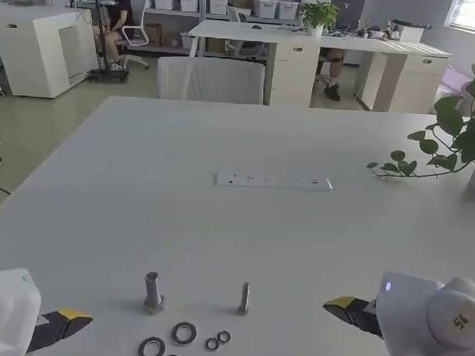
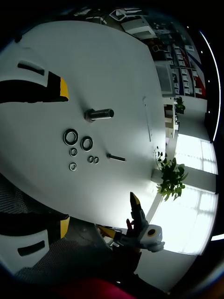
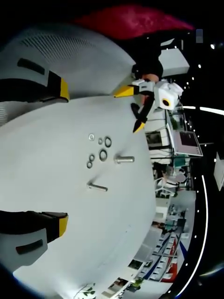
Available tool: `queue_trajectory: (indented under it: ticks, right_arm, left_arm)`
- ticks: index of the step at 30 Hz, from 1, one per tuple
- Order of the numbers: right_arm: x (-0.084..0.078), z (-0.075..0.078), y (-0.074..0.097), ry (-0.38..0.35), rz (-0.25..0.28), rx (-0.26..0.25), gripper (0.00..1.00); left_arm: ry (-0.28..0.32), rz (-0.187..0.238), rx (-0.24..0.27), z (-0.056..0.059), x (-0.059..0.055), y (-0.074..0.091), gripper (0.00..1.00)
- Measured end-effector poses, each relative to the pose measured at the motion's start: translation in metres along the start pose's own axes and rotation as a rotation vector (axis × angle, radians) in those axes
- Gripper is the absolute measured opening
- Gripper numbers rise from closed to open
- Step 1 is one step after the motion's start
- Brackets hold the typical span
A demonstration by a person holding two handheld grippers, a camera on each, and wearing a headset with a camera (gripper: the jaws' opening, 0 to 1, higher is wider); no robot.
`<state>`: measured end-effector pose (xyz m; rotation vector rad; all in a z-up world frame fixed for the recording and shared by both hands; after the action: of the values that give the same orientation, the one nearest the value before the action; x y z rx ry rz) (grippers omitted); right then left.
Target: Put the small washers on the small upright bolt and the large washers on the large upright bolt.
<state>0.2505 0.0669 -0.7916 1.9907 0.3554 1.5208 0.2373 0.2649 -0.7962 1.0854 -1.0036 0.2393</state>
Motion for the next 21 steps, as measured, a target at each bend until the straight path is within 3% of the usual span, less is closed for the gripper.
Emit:
queue_trajectory:
  ticks: [21]
  right_arm:
    - [-0.0001,-0.0017,0.0007,0.004,-0.004,0.005,0.97]
  left_arm:
    - [-0.003,0.003,0.002,0.0006,0.0009,0.0012,1.0]
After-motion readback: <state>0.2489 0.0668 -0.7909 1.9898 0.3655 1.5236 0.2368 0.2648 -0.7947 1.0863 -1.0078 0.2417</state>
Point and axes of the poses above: the centre of the closed fingertips' face, and the gripper's own axes: y roughly backward along the fingers, z roughly to its right, x roughly out of its top, the point moved 1 cm from there along y, roughly backward along the fingers, and after that the axes turned 12 degrees about x, right-handed, at the moved point
